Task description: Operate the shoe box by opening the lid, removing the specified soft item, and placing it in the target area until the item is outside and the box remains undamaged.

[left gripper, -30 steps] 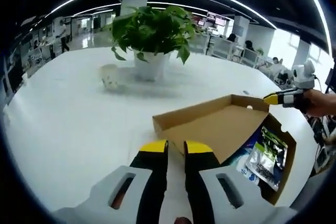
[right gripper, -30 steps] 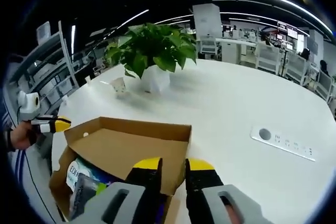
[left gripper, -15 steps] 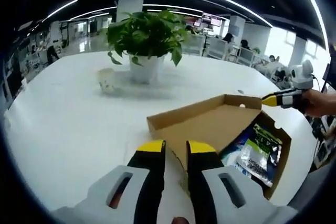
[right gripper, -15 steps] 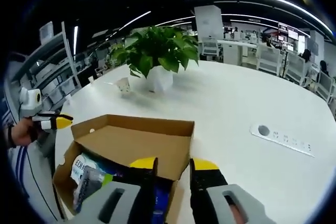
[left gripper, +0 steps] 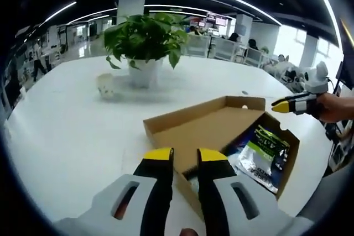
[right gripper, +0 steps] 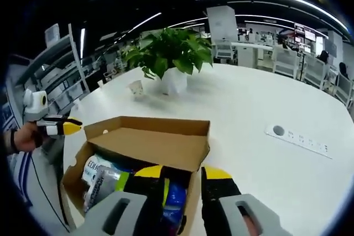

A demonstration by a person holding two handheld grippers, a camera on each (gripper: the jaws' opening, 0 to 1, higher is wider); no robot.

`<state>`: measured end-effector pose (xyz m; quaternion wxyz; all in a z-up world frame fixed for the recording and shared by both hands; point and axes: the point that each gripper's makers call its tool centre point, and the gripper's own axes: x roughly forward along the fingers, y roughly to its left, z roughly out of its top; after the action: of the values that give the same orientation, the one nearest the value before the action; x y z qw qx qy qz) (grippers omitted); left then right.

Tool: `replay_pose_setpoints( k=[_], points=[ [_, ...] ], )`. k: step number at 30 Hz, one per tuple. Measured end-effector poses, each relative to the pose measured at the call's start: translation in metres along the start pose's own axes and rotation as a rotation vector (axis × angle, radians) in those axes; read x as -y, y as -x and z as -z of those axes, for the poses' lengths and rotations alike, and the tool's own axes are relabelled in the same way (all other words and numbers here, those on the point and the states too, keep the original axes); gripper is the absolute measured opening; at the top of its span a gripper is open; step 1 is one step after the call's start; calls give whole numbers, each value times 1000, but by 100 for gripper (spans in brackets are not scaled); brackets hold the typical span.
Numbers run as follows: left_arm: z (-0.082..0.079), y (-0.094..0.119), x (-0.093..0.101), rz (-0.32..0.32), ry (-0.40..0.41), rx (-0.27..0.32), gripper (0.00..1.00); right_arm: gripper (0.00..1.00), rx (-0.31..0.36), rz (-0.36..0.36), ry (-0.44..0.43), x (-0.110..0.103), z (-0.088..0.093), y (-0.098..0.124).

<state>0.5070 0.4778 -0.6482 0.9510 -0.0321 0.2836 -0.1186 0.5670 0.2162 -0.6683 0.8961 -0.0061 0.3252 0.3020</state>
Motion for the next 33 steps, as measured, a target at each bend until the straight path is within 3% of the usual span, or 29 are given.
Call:
replay_pose_setpoints(
  k=[19, 33],
  points=[
    [17, 13, 21, 36, 9, -9, 17, 28, 0, -35, -3, -6, 25, 22],
    [42, 18, 56, 82, 25, -49, 19, 29, -32, -83, 15, -37, 53, 24]
  ],
)
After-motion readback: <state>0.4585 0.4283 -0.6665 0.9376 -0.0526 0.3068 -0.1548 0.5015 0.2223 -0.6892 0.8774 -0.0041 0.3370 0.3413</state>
